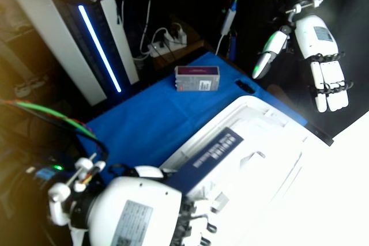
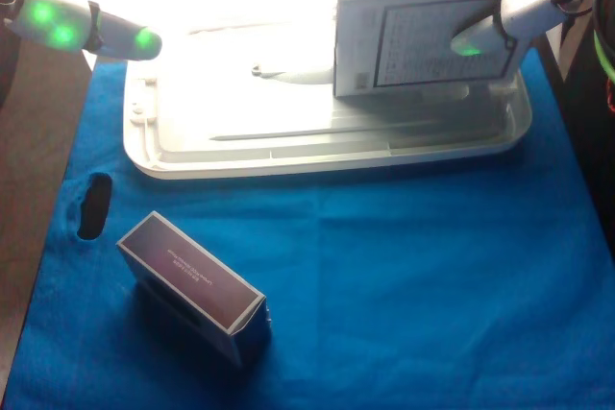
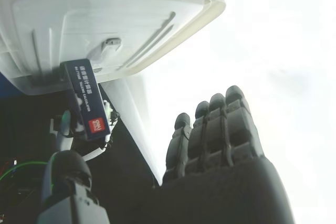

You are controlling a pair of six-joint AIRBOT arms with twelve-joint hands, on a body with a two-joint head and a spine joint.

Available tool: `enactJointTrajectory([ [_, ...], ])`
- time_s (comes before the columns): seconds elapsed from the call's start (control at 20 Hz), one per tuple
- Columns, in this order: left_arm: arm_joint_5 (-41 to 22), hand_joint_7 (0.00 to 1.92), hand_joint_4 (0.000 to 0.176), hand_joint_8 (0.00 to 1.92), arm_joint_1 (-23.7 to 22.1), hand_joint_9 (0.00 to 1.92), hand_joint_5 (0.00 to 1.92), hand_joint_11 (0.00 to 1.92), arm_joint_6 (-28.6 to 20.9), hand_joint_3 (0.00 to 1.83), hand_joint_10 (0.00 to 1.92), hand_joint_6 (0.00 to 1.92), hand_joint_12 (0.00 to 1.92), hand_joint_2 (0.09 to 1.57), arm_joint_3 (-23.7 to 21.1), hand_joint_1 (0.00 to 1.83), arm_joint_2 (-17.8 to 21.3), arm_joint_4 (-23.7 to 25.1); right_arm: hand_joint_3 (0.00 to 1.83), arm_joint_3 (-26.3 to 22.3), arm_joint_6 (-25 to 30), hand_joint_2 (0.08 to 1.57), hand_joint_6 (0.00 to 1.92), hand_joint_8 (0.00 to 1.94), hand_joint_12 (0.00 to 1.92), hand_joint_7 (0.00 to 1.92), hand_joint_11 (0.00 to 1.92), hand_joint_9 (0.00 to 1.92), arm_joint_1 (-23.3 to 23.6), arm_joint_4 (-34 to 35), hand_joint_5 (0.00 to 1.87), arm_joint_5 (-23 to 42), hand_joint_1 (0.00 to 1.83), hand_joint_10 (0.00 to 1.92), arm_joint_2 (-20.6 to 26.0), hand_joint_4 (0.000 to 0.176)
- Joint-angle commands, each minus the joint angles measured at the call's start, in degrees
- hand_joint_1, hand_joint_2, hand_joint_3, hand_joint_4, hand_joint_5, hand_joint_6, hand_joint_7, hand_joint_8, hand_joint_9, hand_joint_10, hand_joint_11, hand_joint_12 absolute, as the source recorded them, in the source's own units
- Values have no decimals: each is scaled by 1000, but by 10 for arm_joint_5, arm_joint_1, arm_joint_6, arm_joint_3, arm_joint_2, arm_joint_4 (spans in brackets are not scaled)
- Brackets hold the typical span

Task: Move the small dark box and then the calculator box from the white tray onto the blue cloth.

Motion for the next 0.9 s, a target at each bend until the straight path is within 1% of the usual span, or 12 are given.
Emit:
enactJointTrajectory([
  [0.0,-32,0,109,0,-8,0,0,0,1,0,0,0,0,879,3,332,-4,-16,21,3,-1,1008,459,252,1666,1363,994,1191,4,12,1256,51,1203,1021,1,0],
  [0.05,-30,0,113,0,-8,0,0,0,1,0,0,0,0,883,3,339,-5,-15,10,2,3,1062,753,156,1647,1421,1027,1202,4,6,1100,51,1180,1049,1,0],
  [0.1,-30,0,114,0,-8,0,0,0,1,0,0,0,0,885,3,352,-6,-14,4,1,21,1089,871,118,1641,1437,1024,1202,4,-12,1035,51,1169,1057,1,0],
  [0.15,-30,7,113,3,-8,0,0,0,1,0,0,0,0,885,3,355,-7,-13,1,-2,32,1100,910,101,1671,1464,1030,1209,5,-23,1013,52,1164,1136,2,0],
  [0.3,-29,36,149,11,-8,0,0,0,1,0,0,0,0,871,4,379,-13,-7,1,-26,33,1125,992,67,1591,1450,984,1141,18,-33,964,69,1151,1149,27,0],
  [0.4,-29,31,145,6,-7,0,0,0,2,0,0,0,0,852,4,411,-17,-3,2,-42,43,1144,1054,114,1711,1477,1045,1148,23,-33,925,97,1141,1331,46,0],
  [0.5,-26,33,147,5,-3,0,0,0,8,0,0,0,0,830,4,438,-20,-3,3,-57,49,1176,1154,459,1671,1302,1045,1107,27,-33,861,122,1128,1396,63,0],
  [0.55,-24,15,168,0,-3,0,0,0,12,0,0,0,0,815,4,408,-20,-4,1,-64,49,1179,1162,665,1667,1234,1071,1141,29,-33,855,131,1125,1382,70,0],
  [0.6,-22,6,170,0,-2,0,0,0,21,0,0,0,0,814,4,415,-21,-10,1,-76,49,1176,1156,756,1648,1190,1093,1161,29,-33,859,150,1125,1346,79,0],
  [0.65,-21,0,128,0,0,0,0,0,32,7,0,0,0,870,4,415,-21,-21,1,-81,49,1173,1150,921,1703,1142,1093,1148,30,-33,865,155,1128,1404,83,0],
  [0.8,-22,0,126,0,10,0,0,0,92,7,0,0,0,942,4,399,-20,-95,0,-115,49,1158,1096,1018,1746,1101,1006,1105,30,-33,902,187,1138,1454,107,0],
  [0.85,-22,0,109,0,11,0,0,0,95,10,0,0,0,952,5,402,-20,-102,0,-123,49,1158,1102,1005,1710,1102,1038,1121,30,-32,898,199,1139,1432,117,0],
])
